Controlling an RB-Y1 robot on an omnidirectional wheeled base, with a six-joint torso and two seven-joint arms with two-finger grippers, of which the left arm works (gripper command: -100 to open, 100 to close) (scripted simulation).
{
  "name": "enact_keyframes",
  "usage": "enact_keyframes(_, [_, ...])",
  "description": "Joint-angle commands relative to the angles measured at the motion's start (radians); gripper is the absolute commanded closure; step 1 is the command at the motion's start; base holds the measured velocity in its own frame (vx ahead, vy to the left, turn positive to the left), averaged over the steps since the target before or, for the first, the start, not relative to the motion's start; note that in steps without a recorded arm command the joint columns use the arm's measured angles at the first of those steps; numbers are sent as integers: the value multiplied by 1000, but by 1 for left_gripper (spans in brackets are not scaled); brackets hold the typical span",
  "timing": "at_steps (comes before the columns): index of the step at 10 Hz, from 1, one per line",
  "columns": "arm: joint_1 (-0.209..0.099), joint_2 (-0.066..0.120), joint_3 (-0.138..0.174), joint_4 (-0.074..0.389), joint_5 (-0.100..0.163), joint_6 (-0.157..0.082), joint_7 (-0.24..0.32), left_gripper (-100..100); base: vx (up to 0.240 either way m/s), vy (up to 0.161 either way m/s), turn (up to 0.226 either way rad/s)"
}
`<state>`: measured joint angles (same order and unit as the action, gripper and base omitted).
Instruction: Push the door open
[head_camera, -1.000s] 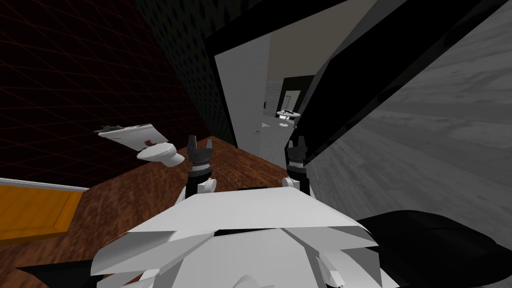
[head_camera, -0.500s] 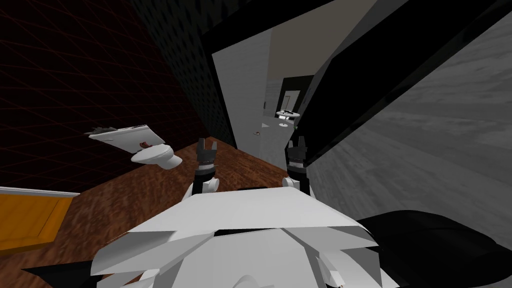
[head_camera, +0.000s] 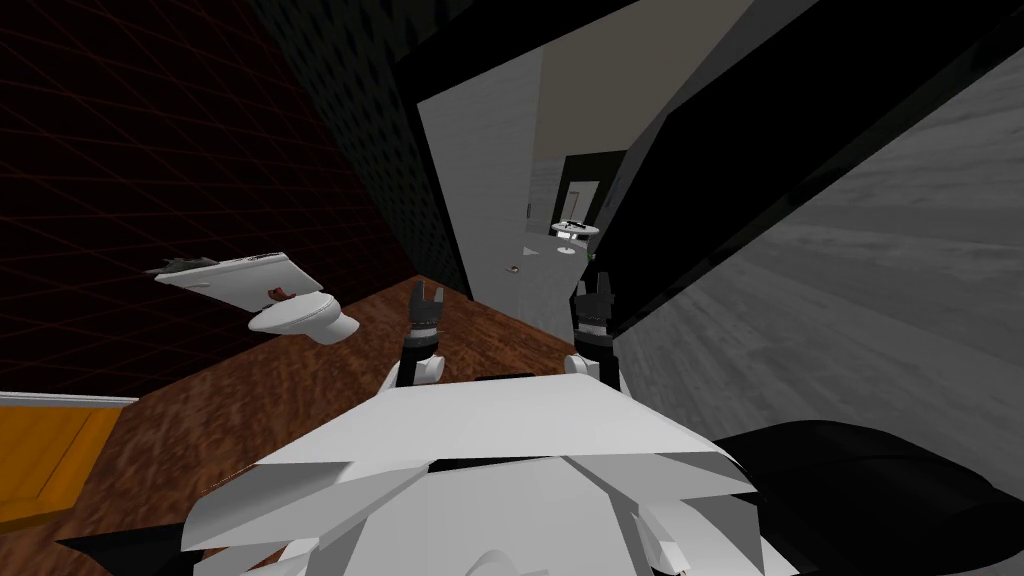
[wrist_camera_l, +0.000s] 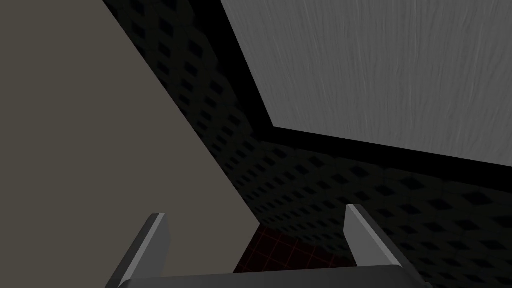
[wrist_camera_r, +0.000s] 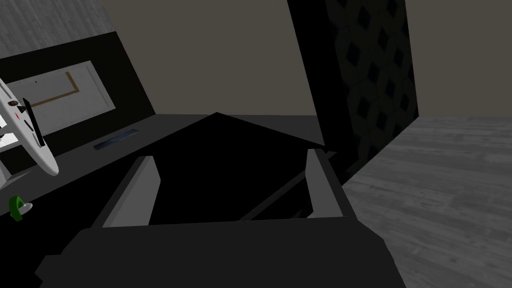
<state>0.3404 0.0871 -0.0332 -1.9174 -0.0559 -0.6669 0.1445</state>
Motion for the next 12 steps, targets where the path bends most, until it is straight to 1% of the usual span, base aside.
enact_keyframes(1, [-20,2,-8,46,-4,-3,1,-100,98,2,-17])
enact_keyframes(12, [-133,9,-72,341,-32,-33,10,-100,98,-1,-20])
